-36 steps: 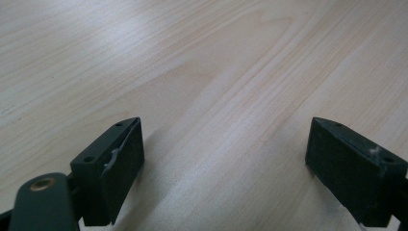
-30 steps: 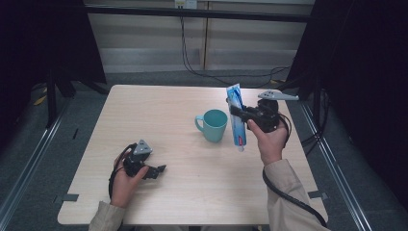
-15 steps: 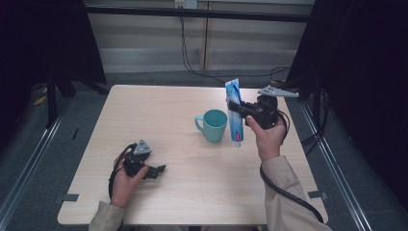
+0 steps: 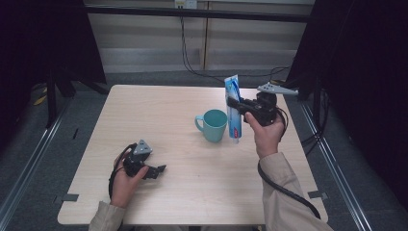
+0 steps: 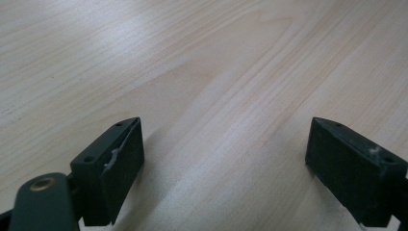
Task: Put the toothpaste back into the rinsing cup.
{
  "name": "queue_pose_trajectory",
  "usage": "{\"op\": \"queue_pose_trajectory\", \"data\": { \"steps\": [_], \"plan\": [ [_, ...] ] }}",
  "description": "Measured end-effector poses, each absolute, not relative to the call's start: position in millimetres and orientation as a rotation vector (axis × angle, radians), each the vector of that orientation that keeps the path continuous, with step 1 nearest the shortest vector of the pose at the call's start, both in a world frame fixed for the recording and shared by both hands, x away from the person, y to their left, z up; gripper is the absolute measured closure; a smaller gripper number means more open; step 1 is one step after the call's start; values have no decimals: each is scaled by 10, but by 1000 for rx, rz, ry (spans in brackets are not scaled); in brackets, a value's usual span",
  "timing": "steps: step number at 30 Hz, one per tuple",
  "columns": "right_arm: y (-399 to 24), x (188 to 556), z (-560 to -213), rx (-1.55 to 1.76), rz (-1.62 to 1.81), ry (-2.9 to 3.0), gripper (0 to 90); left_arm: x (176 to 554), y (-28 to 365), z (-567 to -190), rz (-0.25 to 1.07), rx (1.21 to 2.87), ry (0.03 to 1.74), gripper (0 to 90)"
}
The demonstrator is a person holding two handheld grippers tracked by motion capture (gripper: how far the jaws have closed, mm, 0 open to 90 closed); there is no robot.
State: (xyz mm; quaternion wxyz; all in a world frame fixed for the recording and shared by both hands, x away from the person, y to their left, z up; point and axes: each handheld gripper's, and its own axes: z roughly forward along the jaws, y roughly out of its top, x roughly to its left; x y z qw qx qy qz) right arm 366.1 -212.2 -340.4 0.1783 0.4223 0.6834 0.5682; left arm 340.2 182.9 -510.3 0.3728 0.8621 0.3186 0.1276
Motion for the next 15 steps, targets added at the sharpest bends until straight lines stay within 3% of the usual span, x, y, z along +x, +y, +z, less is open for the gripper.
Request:
{"op": "queue_pose_trajectory", "data": {
  "steps": [15],
  "plan": [
    [-2080,3735,-3307,1179,1648,1899,743,3403,1831,-5102,329,2213,814,133]
  ]
}}
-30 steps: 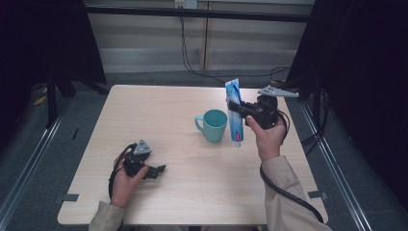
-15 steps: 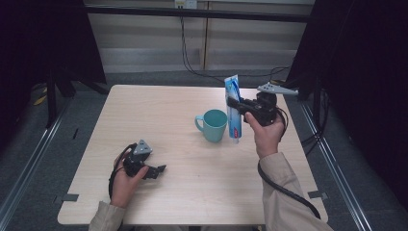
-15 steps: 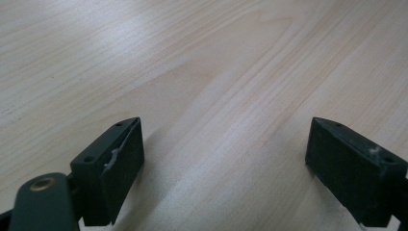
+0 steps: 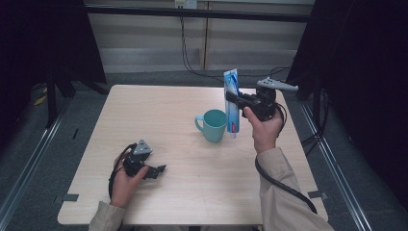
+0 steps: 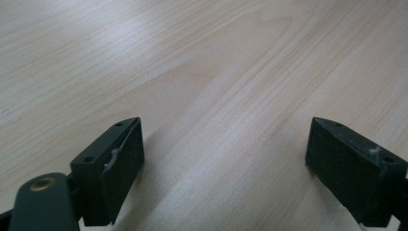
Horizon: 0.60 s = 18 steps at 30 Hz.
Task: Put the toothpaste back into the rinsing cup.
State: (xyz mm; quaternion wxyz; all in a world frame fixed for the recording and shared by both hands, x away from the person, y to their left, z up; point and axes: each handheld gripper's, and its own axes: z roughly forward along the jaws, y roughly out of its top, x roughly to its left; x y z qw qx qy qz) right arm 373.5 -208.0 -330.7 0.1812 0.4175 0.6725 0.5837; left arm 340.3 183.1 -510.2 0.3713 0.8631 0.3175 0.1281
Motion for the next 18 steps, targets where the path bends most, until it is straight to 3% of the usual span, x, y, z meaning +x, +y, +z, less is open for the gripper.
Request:
{"op": "queue_pose_trajectory", "data": {
  "steps": [18],
  "plan": [
    [-2065,3815,-3255,1169,1674,1856,743,3403,1831,-5102,328,2212,815,132]
  ]
}}
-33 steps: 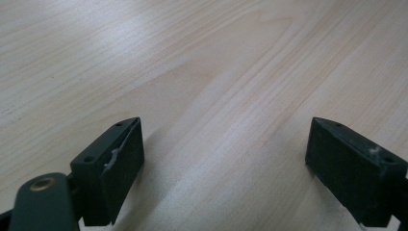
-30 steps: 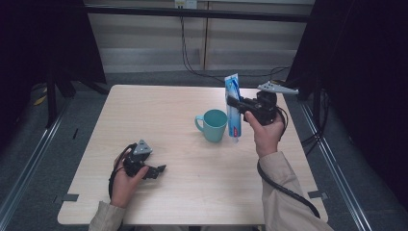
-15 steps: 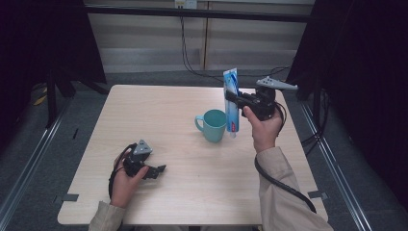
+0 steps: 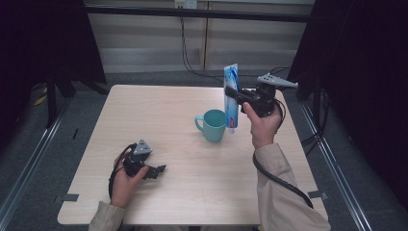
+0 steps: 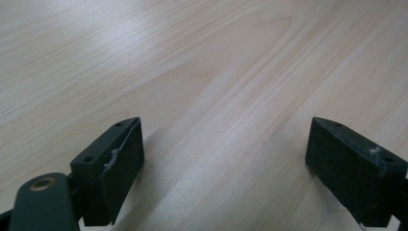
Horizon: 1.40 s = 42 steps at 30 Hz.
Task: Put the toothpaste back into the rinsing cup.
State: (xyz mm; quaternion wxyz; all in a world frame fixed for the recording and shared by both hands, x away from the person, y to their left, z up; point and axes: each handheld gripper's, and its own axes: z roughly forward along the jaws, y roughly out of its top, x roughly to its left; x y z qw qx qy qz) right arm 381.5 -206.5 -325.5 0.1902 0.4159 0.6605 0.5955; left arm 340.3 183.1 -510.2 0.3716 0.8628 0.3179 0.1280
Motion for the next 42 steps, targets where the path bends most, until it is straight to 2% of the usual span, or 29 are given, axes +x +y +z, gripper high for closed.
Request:
{"op": "queue_pose_trajectory", "data": {
  "steps": [42],
  "plan": [
    [-1900,4082,-3259,1126,1677,1852,741,3400,1825,-5106,328,2201,822,133]
  ]
}}
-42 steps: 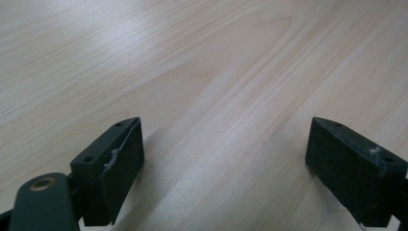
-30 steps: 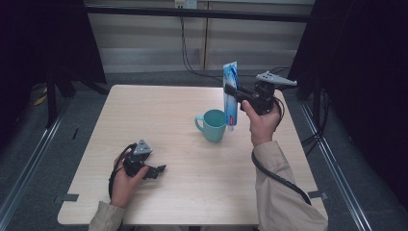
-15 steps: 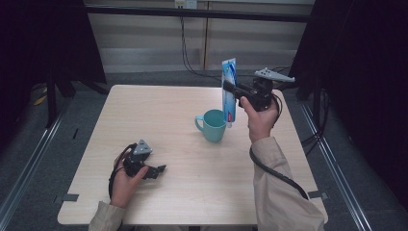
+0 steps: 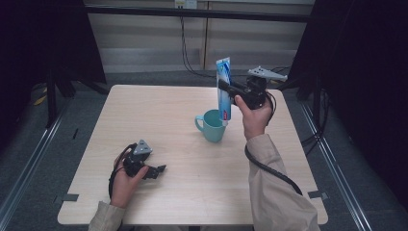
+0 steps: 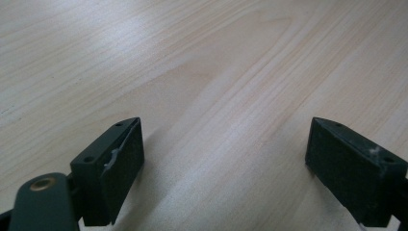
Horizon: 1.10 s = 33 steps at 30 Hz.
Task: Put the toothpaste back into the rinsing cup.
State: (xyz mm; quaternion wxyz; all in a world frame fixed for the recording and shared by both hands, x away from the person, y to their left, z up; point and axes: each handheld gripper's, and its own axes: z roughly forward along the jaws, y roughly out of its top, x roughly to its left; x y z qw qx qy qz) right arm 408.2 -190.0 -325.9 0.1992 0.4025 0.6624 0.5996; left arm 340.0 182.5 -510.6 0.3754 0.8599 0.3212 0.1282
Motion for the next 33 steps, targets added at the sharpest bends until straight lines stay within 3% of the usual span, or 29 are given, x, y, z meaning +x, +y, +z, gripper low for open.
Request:
{"op": "queue_pose_trajectory", "data": {
  "steps": [33],
  "plan": [
    [-1827,4290,-3461,1132,1692,1844,739,3399,1828,-5105,329,2204,817,134]
  ]
}}
